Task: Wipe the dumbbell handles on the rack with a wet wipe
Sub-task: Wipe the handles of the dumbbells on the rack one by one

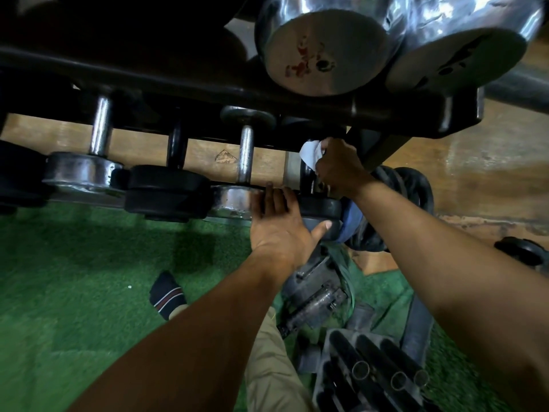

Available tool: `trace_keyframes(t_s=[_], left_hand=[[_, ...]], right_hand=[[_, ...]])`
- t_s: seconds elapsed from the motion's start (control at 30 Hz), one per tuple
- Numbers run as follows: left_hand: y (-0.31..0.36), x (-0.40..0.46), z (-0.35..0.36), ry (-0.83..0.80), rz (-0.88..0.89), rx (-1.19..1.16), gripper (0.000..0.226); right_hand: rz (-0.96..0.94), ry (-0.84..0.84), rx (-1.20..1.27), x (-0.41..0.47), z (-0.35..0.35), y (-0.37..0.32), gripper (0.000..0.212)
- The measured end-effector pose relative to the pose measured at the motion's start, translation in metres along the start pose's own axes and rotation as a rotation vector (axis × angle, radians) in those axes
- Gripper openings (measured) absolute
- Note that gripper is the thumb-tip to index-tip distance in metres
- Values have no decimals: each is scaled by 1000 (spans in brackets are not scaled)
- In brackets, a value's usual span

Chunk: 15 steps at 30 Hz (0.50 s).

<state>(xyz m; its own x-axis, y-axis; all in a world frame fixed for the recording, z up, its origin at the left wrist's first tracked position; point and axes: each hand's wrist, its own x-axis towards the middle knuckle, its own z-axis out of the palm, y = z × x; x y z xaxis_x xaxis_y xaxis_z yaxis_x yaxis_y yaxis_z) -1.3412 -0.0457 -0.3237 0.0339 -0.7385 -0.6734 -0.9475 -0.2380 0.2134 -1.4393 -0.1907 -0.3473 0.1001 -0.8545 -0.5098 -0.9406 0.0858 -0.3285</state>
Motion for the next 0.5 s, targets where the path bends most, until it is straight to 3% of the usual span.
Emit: trace_keyframes(t_s=[0.13,0.3,0.33,0.43,0.5], left_hand=[[-1,1,2,16,4,-4,110],[-2,0,2,33,12,-11,110],[-2,0,3,32,15,-14,110],[-2,0,2,23,15,-12,110],[-2,0,1,19,12,-5,110]], right_hand=[[32,-199,36,-6,-1,7,32],[196,-459,289,-1,2,18,58],[220,-466,290,-3,1,14,54],[334,-437,449,-9,1,4,11],[370,-410,542,-9,5,0,29]])
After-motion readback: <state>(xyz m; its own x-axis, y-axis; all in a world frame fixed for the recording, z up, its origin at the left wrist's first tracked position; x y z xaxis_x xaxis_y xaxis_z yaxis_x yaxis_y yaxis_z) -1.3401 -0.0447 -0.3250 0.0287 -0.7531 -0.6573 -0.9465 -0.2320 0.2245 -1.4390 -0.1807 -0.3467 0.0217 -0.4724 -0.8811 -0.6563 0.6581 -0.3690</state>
